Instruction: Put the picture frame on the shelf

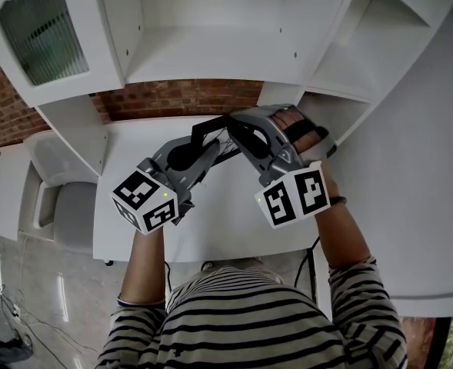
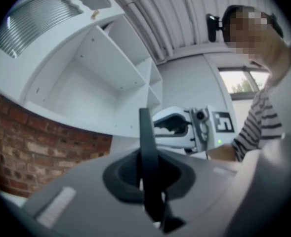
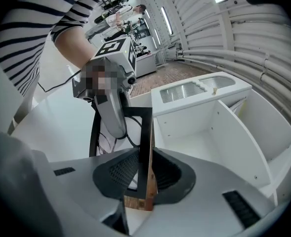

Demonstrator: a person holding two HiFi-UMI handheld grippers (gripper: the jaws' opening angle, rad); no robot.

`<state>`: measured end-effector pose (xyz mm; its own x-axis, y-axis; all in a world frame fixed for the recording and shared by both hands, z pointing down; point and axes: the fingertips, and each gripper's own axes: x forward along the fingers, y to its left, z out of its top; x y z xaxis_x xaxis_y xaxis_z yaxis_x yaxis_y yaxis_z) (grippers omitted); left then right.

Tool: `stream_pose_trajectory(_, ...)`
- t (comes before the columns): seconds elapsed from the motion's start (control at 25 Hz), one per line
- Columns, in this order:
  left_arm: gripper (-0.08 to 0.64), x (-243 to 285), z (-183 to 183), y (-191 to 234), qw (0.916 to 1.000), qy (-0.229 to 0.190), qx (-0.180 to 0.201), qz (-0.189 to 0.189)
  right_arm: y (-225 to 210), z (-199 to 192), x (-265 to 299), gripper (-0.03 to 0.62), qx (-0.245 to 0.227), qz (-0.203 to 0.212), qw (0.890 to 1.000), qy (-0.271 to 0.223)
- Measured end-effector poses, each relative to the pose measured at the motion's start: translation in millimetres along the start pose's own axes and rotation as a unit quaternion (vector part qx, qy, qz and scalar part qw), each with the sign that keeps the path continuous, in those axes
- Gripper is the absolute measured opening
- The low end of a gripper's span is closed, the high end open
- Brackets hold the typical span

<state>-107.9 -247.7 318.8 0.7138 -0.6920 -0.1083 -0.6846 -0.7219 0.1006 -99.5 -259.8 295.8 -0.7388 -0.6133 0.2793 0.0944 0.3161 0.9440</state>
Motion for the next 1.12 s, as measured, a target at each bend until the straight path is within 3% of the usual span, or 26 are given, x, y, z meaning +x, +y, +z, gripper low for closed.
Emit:
stream_pose_trajectory(0.28,0.025,-1.5,-4.1,3.4,1.0000,0.007,0.006,-0.001,4.5,0.2,5.0,0.063,0.016,0.014,1.000,-0.003)
stream_pose_trajectory(0.6,0.028,1.3,10.9,2.8,0.9989,-0.025,0.039,0.007,-10.4,2.0,2.2,0.060,0.005,-0.010,1.000,-0.003)
stream_pose_trajectory(0.92,0.028,4.9,33.6,6.6,0.9975,-0.054,0.041,0.017,-27.9,8.2,0.3,0.060,-0.010,-0.015,1.000,-0.004)
stream_pose_trajectory(1.12,0.098,1.5,42.7,9.0,0.9968,-0.061,0.045,0.026,-41.1,12.2,-6.0,0.060,-0.026,-0.026,0.999,0.001)
